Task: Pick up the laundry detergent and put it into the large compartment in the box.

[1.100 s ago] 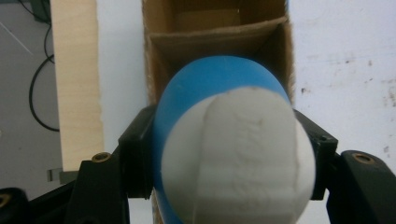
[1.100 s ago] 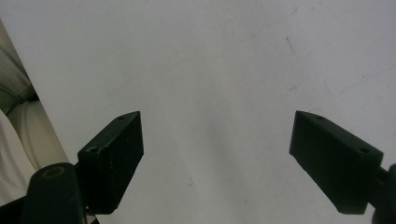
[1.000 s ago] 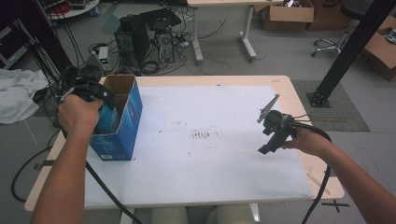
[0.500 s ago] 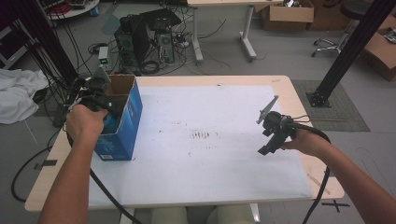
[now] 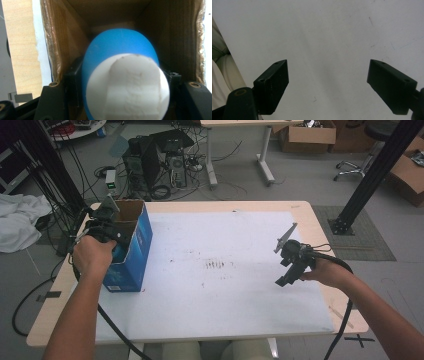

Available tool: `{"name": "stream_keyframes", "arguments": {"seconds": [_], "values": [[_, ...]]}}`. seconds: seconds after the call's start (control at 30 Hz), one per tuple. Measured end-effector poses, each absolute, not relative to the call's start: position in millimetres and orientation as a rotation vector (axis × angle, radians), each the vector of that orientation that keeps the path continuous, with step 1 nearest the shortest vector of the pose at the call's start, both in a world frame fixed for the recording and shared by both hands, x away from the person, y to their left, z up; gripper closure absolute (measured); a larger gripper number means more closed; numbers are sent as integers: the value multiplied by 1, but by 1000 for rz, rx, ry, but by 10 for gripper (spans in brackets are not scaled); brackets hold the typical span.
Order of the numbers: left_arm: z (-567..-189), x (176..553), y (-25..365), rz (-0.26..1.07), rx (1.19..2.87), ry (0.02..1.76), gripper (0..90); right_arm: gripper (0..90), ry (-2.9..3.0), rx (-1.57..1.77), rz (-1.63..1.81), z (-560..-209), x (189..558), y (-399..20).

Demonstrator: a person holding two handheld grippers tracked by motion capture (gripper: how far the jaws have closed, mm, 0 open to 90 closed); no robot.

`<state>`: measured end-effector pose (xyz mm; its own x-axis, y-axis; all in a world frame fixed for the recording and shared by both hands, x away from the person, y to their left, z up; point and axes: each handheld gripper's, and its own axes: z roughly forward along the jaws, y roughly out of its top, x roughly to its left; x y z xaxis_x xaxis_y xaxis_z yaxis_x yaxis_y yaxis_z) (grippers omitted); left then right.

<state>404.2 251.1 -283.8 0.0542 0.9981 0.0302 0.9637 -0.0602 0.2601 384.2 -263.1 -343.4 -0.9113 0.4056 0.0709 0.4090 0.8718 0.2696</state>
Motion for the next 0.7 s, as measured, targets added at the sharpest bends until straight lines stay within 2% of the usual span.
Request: {"name": "stream_keyframes", "arguments": {"seconds": [0.7], "values": [[-271, 398, 256, 280, 2075, 2004, 327, 174, -3032, -653, -460, -339, 382, -260]]}}
